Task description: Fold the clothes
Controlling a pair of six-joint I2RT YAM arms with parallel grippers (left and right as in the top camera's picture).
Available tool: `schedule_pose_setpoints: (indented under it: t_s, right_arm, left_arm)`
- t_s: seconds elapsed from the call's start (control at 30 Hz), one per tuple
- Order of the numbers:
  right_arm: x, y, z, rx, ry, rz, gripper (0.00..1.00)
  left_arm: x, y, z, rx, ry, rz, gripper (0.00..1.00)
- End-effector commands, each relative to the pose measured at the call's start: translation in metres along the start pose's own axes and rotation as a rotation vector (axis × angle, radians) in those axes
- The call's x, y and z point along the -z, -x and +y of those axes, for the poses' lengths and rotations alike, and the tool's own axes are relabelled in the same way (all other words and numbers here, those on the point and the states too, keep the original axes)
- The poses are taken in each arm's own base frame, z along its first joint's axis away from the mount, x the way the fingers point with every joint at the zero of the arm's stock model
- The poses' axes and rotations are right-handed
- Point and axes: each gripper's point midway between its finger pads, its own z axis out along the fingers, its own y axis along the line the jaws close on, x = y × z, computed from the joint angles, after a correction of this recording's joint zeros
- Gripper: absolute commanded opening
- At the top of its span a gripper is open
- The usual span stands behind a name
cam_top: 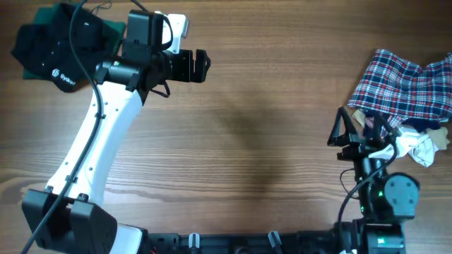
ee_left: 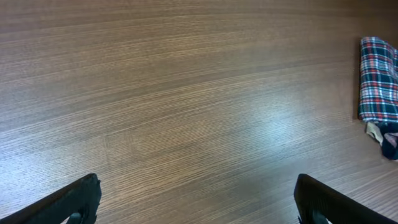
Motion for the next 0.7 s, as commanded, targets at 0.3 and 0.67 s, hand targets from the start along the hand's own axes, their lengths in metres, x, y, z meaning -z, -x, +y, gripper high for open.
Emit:
schedule_pose_setpoints:
  t_s: [0.3,0.67]
  right_arm:
    - [0.016,-0.021,0.006,0.058,0.110,-0.084,1.00]
    - [0.015,-0.042,0.009,0.116,0.179,-0.098,1.00]
  left_arm:
    - [-0.003,-0.002,0.002,0.012,0.006,0.007,1.00]
    - [-0.003,-0.002,0.002,0.012,0.007,0.007,1.00]
